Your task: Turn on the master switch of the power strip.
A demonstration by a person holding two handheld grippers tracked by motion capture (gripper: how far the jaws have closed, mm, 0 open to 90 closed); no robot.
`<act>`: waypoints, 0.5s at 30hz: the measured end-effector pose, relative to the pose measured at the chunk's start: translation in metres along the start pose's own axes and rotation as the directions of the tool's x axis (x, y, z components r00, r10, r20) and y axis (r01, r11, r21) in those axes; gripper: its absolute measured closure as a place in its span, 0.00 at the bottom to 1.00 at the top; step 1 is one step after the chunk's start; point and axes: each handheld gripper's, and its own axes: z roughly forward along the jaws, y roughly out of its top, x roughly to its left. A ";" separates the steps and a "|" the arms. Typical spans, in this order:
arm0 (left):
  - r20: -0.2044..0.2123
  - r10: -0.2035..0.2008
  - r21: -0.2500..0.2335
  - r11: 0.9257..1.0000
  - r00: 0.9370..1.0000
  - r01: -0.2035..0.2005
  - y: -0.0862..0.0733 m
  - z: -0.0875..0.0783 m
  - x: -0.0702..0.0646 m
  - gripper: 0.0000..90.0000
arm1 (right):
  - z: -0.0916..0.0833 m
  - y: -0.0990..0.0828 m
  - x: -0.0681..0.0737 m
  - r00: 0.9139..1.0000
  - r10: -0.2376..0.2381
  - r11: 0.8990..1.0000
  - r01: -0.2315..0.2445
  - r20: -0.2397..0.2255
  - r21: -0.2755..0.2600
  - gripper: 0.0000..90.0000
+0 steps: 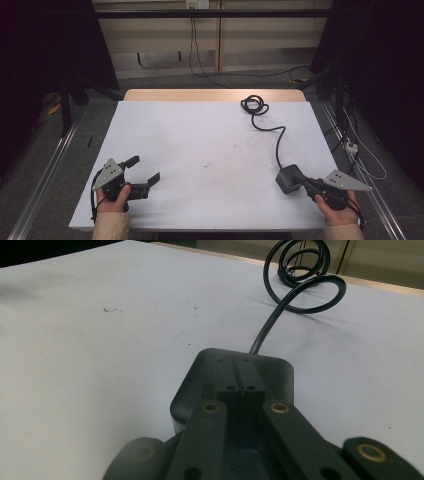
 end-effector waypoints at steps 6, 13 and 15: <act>0.001 0.000 -0.001 1.000 1.000 0.000 0.000 0.000 0.000 0.03 | 0.000 0.000 -0.001 1.000 0.010 1.000 -0.010 -0.003 -0.002 1.00; 0.001 0.000 0.000 1.000 1.000 0.000 0.000 0.001 0.000 0.03 | 0.000 0.000 -0.001 1.000 0.011 1.000 -0.011 -0.002 -0.002 1.00; 0.002 0.003 0.002 1.000 1.000 -0.003 0.000 0.001 0.000 0.03 | 0.000 0.000 0.000 1.000 0.011 1.000 -0.011 -0.003 0.000 1.00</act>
